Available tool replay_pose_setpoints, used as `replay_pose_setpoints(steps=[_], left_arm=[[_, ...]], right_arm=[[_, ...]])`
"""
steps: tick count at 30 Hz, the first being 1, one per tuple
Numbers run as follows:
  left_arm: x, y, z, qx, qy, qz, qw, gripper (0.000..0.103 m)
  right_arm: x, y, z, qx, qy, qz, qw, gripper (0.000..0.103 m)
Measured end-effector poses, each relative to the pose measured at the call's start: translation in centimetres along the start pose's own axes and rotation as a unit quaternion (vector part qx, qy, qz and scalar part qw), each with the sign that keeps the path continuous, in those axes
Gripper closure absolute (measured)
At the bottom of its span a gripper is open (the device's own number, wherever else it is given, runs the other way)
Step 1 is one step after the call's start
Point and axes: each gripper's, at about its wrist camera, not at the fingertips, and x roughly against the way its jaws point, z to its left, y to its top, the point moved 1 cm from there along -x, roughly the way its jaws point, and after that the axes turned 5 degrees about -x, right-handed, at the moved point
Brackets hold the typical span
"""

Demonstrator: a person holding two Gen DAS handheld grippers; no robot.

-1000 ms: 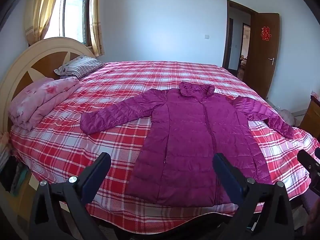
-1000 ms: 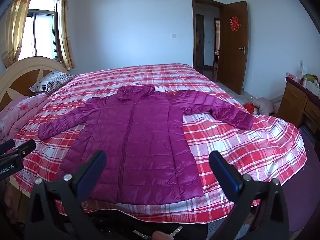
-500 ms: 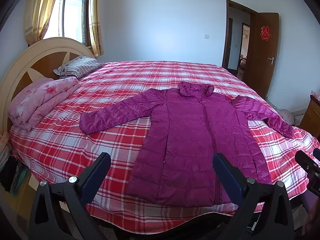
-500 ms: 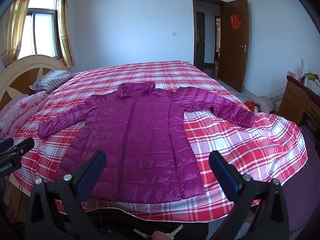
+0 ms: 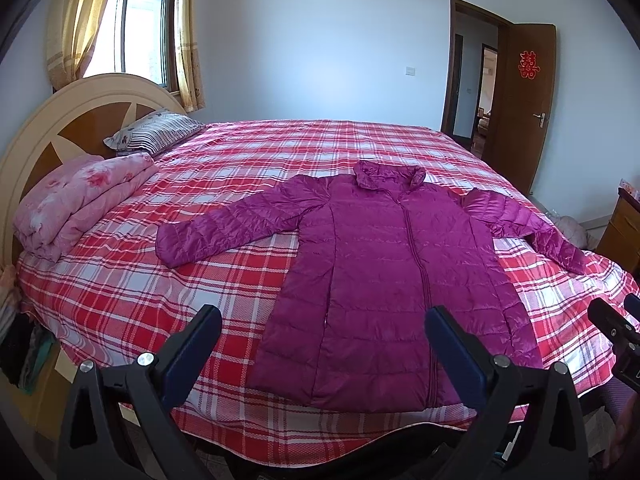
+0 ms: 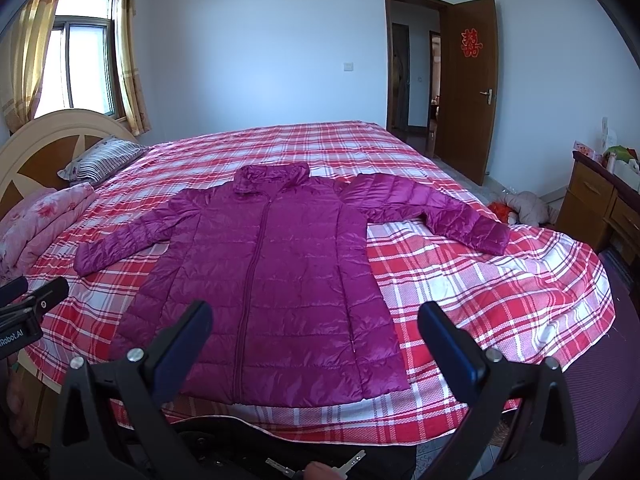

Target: Fold large clothes

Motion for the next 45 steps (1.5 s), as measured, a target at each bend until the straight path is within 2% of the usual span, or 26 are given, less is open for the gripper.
replay_pose_setpoints(steps=[36, 45], left_arm=[[-0.6, -0.2, -0.1, 0.001, -0.005, 0.008, 1.0000, 0.001], [-2.0, -0.4, -0.4, -0.012, -0.015, 0.027, 0.9994, 0.001]], right_arm=[[-0.7, -0.1, -0.5, -0.004, 0.002, 0.011, 1.000, 0.000], [-1.9, -0.4, -1.1, -0.003, 0.011, 0.011, 1.000, 0.000]])
